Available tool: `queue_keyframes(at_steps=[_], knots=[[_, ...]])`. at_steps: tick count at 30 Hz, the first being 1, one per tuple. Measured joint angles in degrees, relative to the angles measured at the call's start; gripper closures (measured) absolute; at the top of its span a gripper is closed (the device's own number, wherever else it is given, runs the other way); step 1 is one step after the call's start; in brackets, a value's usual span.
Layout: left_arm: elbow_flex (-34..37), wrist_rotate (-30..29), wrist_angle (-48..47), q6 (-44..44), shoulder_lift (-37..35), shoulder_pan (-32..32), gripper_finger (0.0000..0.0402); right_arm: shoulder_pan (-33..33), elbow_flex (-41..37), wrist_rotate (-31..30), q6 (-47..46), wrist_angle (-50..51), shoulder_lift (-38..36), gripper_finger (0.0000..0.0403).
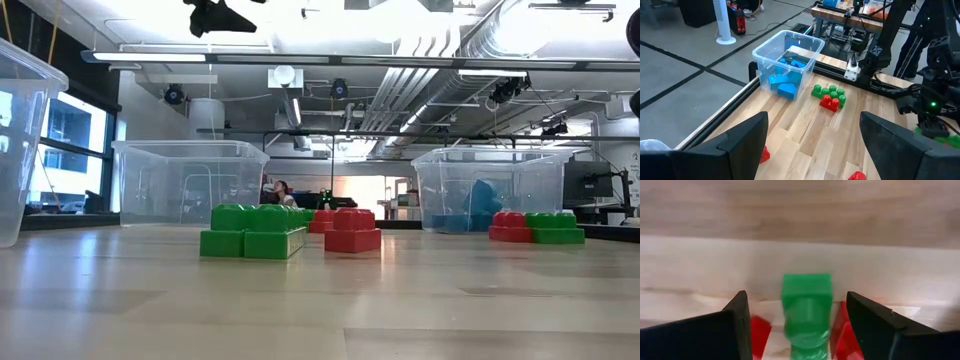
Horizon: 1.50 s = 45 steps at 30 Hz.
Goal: Sort blocks
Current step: Put the green game piece into the top left transparent bin
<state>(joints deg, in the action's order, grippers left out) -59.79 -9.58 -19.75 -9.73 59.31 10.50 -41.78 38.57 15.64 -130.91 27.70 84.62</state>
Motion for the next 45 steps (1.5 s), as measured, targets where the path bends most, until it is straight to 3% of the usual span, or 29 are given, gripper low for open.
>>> queue_keyframes(at_steps=[8, 21, 28, 36, 45], knots=[[0.02, 0.00, 0.02, -0.03, 0.02, 0.02, 0.0101, 0.00, 0.00, 1.87, 1.16, 2.53, 0.00, 0.0226], [0.00, -0.01, 0.15, -0.03, 0.04, 0.02, 0.0101, 0.15, 0.07, 0.25, 3.26, 4.77, -0.10, 0.0392], [0.00, -0.11, 0.42, 1.24, 0.04, 0.02, 0.0101, 0.15, 0.09, -1.42, 4.54, 4.70, -0.70, 0.0397], [0.00, -0.22, 2.94, 2.53, 0.04, 0.04, 0.0101, 2.49, 0.02, -9.58, 5.60, 6.78, -5.60, 0.0401], [0.00, -0.22, 9.56, 7.92, 0.04, 0.04, 0.0101, 7.64, 0.02, -19.41, 12.99, 10.72, -15.47, 0.0402]])
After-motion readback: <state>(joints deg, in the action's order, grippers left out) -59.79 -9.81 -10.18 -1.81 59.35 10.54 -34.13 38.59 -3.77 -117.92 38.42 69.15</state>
